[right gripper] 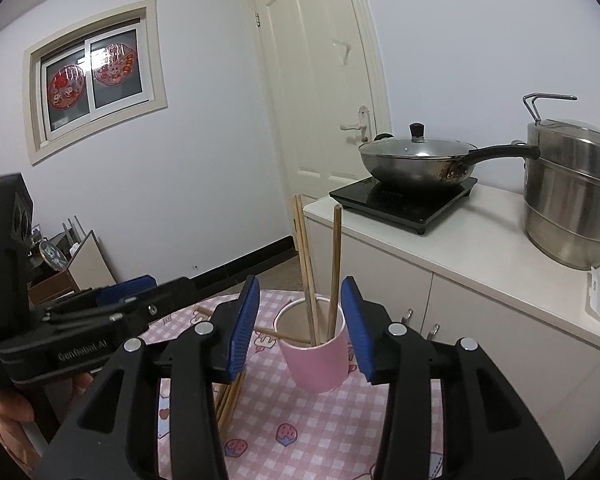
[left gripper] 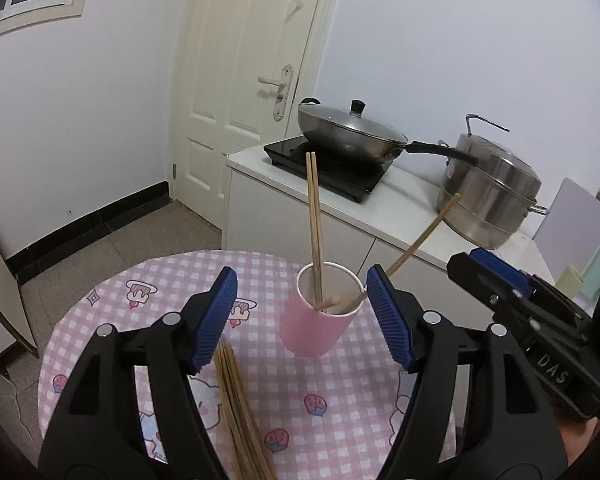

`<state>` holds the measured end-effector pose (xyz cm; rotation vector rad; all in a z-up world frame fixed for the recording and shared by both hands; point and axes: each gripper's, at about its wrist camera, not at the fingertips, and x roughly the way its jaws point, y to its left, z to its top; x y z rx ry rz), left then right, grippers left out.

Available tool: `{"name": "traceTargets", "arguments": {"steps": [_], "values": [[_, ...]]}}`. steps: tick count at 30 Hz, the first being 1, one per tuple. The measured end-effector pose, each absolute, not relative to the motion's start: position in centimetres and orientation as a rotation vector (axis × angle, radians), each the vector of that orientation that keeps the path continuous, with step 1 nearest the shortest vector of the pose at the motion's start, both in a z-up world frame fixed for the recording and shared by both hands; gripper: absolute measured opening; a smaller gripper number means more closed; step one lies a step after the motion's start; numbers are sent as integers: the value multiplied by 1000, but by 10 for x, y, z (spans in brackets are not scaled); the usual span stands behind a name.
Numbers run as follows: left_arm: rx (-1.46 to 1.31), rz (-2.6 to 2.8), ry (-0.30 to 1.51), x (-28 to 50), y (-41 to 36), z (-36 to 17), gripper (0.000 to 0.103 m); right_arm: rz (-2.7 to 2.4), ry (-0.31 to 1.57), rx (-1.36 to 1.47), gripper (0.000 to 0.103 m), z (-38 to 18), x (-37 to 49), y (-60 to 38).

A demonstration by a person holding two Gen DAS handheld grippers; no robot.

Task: Organize utensils
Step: 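Open the right gripper while the left gripper opens, releasing chopsticks into the cup, then move both grippers back over the remaining chopstick pile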

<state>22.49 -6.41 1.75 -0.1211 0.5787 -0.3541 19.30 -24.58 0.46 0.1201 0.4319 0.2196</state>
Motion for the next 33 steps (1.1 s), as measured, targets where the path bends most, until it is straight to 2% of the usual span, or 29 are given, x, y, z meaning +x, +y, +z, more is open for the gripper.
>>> {"name": "traceTargets", "arguments": {"steps": [8,20,33], "values": [[-117,-350,589,205,-47,19,67,228,453,123,40,-1,176,-240],[-72,-283,740,191,-2,-34,67,302,581,130,40,-48,170,-203],[-101,-220,936,202,31,-104,68,394,918,45,40,-127,201,-140]]}}
